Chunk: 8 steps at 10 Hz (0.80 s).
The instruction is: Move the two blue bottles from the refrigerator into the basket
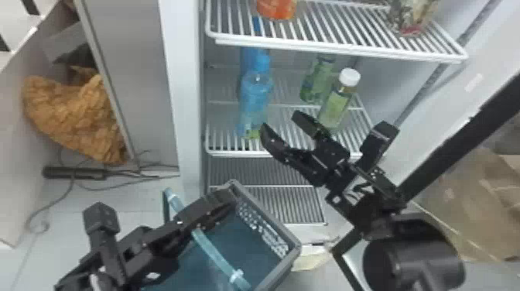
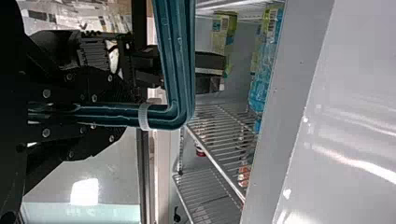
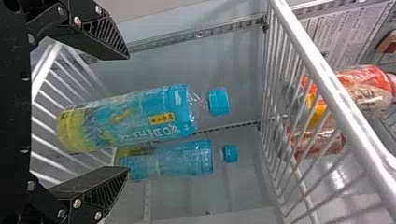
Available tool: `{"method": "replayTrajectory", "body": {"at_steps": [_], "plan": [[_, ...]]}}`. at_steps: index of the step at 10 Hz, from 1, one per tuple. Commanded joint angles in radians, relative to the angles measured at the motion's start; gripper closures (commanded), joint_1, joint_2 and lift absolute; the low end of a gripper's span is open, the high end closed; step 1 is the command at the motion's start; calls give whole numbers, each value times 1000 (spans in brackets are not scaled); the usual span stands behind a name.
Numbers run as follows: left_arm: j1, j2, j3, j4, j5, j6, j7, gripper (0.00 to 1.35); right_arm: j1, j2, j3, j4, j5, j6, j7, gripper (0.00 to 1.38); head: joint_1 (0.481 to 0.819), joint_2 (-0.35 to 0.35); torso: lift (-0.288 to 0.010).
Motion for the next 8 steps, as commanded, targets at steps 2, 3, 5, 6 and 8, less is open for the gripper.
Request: {"method": "replayTrajectory", "body": {"at_steps": [2, 3, 5, 6, 8], "plan": [[-8, 0, -7, 7, 0, 0, 0, 1197, -78, -7, 47, 75, 2, -26, -16, 220, 695, -164, -220], [-8, 0, -9, 7, 2, 0, 0, 1197, -105, -8, 63, 102, 4, -31, -22, 220, 695, -156, -220], [-17, 0, -13, 12, 2, 0, 0, 1197, -157, -11, 99, 156, 6, -33, -31, 219, 695, -143, -220], [-20, 0, -13, 12, 2, 0, -2, 1199, -176, -11, 113, 170, 10, -35, -36, 220, 695, -134, -220], [-20, 0, -15, 14, 2, 0, -2, 1197, -201, -10, 123, 190, 24, -38, -57, 222, 695, -120, -220]]}}
